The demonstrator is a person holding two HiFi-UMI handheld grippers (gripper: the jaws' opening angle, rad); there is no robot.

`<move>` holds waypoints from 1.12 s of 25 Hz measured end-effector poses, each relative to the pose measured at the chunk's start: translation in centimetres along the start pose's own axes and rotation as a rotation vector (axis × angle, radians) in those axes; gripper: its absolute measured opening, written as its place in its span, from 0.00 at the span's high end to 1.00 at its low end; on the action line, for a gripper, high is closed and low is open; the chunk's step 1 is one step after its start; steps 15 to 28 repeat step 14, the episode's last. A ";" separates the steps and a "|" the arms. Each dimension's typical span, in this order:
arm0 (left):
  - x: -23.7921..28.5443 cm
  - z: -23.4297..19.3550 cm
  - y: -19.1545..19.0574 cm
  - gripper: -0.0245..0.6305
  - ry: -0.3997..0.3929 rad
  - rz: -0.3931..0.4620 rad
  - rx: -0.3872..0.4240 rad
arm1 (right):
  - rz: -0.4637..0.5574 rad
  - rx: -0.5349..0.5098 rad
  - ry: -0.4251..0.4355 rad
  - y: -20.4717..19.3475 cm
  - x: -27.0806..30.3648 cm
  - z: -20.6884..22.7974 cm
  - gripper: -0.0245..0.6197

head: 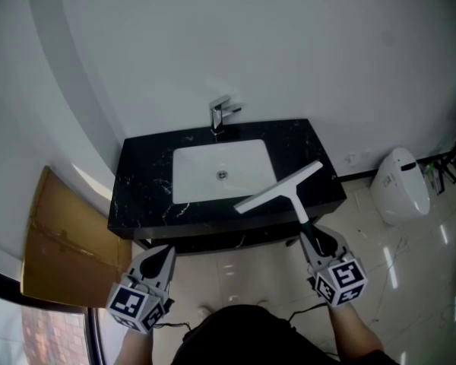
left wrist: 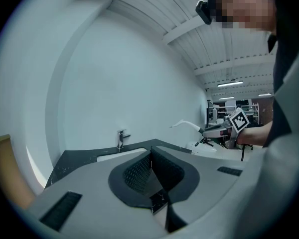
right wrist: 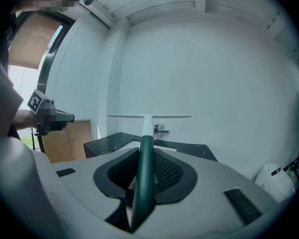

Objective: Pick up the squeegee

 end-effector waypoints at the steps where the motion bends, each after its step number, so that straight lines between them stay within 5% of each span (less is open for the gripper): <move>1: 0.0 0.0 0.0 0.96 0.000 -0.002 0.001 | 0.000 0.000 0.002 0.0 0.0 0.0 0.81; 28: 0.0 0.3 0.3 0.96 -0.001 -0.006 0.006 | 0.001 0.003 0.000 0.0 -0.2 0.0 0.81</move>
Point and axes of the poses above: the fingertips, and each gripper's own axes: x forward along the fingers, z to its right, y out of its top, the point moved 10 cm from there along -x, backward along the fingers, and after that the axes turned 4 degrees about z, right-handed, at the moved point
